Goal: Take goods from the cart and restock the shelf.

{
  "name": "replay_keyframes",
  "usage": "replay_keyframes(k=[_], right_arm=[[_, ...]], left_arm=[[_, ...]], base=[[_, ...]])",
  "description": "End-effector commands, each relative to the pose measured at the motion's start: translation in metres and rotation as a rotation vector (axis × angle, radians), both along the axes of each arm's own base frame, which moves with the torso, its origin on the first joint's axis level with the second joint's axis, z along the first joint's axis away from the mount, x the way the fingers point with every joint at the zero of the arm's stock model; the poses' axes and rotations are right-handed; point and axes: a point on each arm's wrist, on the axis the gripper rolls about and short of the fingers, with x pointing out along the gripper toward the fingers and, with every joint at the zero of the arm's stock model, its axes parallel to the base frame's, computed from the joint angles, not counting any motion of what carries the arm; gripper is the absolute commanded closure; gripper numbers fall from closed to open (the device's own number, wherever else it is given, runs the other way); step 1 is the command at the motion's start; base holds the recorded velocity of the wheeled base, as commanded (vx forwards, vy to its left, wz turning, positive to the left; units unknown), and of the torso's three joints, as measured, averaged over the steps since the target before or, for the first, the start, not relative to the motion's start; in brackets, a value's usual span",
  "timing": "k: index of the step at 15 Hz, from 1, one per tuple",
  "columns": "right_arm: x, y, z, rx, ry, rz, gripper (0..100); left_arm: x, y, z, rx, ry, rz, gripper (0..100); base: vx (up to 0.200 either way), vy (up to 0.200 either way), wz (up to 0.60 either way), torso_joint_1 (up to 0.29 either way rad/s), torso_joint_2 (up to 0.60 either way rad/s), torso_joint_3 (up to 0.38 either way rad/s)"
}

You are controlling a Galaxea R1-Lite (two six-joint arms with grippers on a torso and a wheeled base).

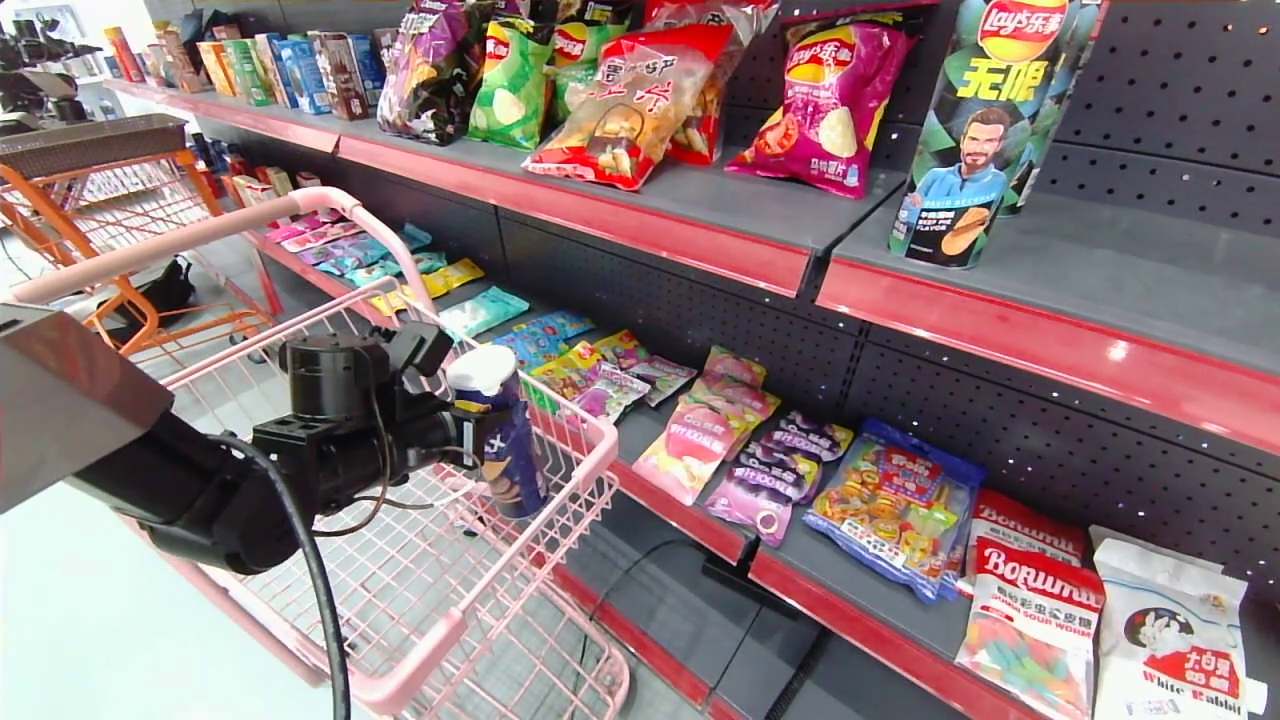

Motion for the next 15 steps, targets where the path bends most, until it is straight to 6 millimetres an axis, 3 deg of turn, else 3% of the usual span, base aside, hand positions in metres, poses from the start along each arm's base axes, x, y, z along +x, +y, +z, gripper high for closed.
replay_keyframes(k=[1, 3, 4, 9, 12, 15], right_arm=[[0.000, 0.000, 0.000, 0.000, 0.001, 0.001, 0], [0.000, 0.000, 0.000, 0.000, 0.001, 0.001, 0], [0.000, 0.000, 0.000, 0.000, 0.001, 0.001, 0], [0.000, 0.000, 0.000, 0.003, 0.001, 0.001, 0], [0.000, 0.000, 0.000, 0.004, 0.001, 0.001, 0], [0.000, 0.000, 0.000, 0.004, 0.001, -0.001, 0]], left_arm=[[-0.001, 0.001, 0.001, 0.000, -0.004, 0.005, 100], [-0.002, 0.003, 0.007, -0.005, -0.016, 0.013, 100], [-0.011, 0.011, 0.032, -0.019, -0.052, 0.033, 100], [-0.056, 0.041, 0.121, -0.034, -0.135, 0.103, 100], [-0.100, 0.056, 0.157, -0.038, -0.161, 0.132, 100], [-0.169, 0.063, 0.187, -0.053, -0.230, 0.142, 100]], base=[[0.000, 0.000, 0.00, 0.000, 0.00, 0.000], [0.000, 0.000, 0.00, 0.000, 0.00, 0.000], [0.000, 0.000, 0.00, 0.000, 0.00, 0.000], [0.000, 0.000, 0.00, 0.000, 0.00, 0.000], [0.000, 0.000, 0.00, 0.000, 0.00, 0.000], [0.000, 0.000, 0.00, 0.000, 0.00, 0.000]])
